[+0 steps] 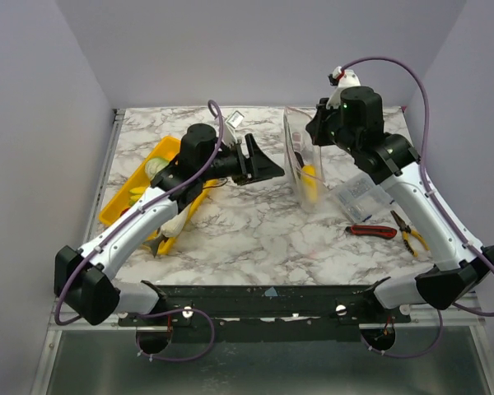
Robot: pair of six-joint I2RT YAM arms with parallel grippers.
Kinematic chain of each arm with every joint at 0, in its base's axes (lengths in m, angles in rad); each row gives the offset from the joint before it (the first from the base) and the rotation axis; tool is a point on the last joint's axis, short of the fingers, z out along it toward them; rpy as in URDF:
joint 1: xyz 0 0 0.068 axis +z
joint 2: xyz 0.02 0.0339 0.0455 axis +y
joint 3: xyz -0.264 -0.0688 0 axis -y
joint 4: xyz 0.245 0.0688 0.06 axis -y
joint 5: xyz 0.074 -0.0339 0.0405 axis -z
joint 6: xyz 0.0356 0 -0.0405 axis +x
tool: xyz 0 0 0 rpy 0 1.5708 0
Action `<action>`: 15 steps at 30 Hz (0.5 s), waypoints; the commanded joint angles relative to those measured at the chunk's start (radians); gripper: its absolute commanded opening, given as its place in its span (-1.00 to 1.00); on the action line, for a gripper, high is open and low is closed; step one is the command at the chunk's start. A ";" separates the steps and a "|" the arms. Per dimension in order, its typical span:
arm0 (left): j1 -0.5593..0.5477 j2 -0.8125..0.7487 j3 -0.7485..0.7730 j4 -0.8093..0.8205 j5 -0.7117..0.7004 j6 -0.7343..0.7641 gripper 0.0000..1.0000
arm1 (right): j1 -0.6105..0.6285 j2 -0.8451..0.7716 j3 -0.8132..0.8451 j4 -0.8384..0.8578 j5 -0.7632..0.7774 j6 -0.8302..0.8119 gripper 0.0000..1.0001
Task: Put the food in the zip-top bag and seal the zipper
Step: Adjust the zipper food storage bag at the center of the board, then pick up the fake vegetable from the bin.
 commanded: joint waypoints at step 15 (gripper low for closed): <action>0.192 -0.383 -0.133 -0.854 -0.971 0.464 0.90 | 0.004 -0.087 -0.138 0.157 -0.128 -0.012 -0.99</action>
